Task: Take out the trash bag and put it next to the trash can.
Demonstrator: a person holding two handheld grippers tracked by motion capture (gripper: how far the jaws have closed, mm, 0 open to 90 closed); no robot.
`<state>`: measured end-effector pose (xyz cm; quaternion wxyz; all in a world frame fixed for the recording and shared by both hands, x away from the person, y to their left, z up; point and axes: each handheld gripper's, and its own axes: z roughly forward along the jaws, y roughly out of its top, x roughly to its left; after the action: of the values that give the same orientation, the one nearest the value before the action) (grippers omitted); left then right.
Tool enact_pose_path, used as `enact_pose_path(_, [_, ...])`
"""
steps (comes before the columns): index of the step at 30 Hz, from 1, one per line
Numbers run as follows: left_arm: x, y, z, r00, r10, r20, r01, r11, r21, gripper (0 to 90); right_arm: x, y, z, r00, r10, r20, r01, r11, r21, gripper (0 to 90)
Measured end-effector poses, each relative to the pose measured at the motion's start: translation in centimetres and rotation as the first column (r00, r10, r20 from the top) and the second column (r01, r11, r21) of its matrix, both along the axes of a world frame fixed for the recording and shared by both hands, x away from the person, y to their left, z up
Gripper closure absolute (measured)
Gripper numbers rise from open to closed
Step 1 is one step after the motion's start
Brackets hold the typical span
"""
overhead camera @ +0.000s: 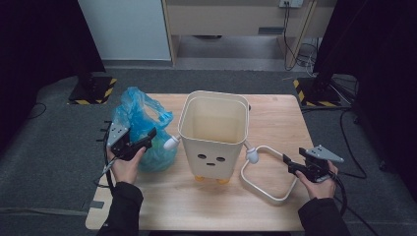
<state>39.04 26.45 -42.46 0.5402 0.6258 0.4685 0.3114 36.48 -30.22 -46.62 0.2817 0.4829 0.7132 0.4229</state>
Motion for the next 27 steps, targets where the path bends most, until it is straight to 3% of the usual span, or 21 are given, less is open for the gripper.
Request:
enact_pose_path(9, [-1.1, 0.2, 1.4, 0.9986, 0.053, 0.007, -0.053, 0.9985, 0.011, 17.0, 0.0, -0.2, 0.1, 1.0, -0.002, 0.005, 0.002, 1.0, -0.002, 28.1])
enact_pose_path(13, [-1.6, 0.5, 2.2, 0.9969, 0.052, 0.058, -0.052, 0.9986, -0.003, 15.9, 0.0, -0.2, 0.1, 1.0, -0.005, 0.007, 0.005, 1.0, 0.004, 28.0])
enact_pose_path(20, [-2.3, 0.5, 3.4, 0.9929, 0.046, 0.109, -0.043, 0.9987, -0.028, 14.7, 0.0, -0.1, 0.1, 1.0, -0.002, 0.006, 0.002, 1.0, 0.002, 27.8])
enact_pose_path(22, [-2.6, 0.5, 3.8, 0.9904, 0.061, 0.125, -0.059, 0.9981, -0.016, 14.5, 0.0, -0.1, 0.1, 1.0, -0.002, 0.007, 0.002, 1.0, 0.002, 27.8])
enact_pose_path(27, [-3.4, 0.8, 4.4, 0.9846, 0.1, 0.143, -0.095, 0.9947, -0.039, 15.0, 0.0, -0.2, 0.1, 0.9998, -0.008, 0.015, 0.008, 1.0, 0.004, 27.9])
